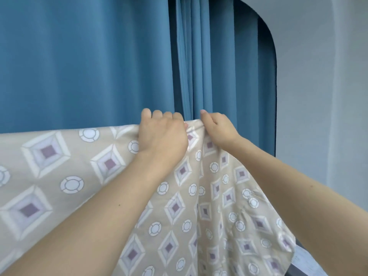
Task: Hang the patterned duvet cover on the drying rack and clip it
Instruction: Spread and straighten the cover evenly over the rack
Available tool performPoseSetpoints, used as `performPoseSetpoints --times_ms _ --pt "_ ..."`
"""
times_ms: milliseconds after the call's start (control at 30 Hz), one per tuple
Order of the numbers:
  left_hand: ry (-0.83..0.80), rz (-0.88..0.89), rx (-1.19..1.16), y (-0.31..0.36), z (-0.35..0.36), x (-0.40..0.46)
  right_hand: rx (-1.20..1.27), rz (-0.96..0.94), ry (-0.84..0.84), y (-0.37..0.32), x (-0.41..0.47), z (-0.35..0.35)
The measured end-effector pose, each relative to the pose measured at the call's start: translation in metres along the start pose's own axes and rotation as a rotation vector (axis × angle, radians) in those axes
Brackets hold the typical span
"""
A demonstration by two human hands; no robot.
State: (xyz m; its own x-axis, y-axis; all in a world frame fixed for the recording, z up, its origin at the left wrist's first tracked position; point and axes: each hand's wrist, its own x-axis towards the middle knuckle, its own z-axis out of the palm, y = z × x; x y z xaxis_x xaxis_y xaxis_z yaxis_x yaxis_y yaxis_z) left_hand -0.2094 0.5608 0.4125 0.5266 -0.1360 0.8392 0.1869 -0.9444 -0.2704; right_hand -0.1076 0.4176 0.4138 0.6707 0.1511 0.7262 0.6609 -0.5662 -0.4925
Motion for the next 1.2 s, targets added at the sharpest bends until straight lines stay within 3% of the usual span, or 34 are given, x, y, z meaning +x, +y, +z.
performPoseSetpoints --times_ms 200,300,500,567,633,733,967,1200 --pt "-0.108 -0.139 -0.060 -0.016 -0.018 -0.003 0.129 0.062 0.139 0.022 -0.005 0.004" --pt "-0.161 -0.115 -0.148 -0.030 -0.021 0.001 0.160 0.063 0.134 0.022 -0.004 0.007" --pt "0.097 -0.020 -0.033 -0.027 -0.003 -0.009 0.082 -0.045 0.163 0.005 0.001 0.009" --pt "0.279 0.020 -0.036 -0.024 0.006 -0.012 0.041 -0.127 0.125 -0.010 0.003 0.011" --pt "0.438 0.052 -0.174 -0.021 0.020 -0.015 -0.020 -0.168 0.106 -0.020 0.004 0.015" --pt "0.525 0.036 -0.394 -0.013 0.027 -0.026 -0.076 -0.183 0.146 -0.019 0.004 0.022" --pt "0.436 0.014 -0.370 0.005 0.031 -0.053 0.105 -0.188 -0.121 -0.016 0.007 0.011" --pt "0.229 0.093 -0.230 0.011 0.007 -0.047 -0.161 -0.298 0.123 -0.014 -0.003 0.016"
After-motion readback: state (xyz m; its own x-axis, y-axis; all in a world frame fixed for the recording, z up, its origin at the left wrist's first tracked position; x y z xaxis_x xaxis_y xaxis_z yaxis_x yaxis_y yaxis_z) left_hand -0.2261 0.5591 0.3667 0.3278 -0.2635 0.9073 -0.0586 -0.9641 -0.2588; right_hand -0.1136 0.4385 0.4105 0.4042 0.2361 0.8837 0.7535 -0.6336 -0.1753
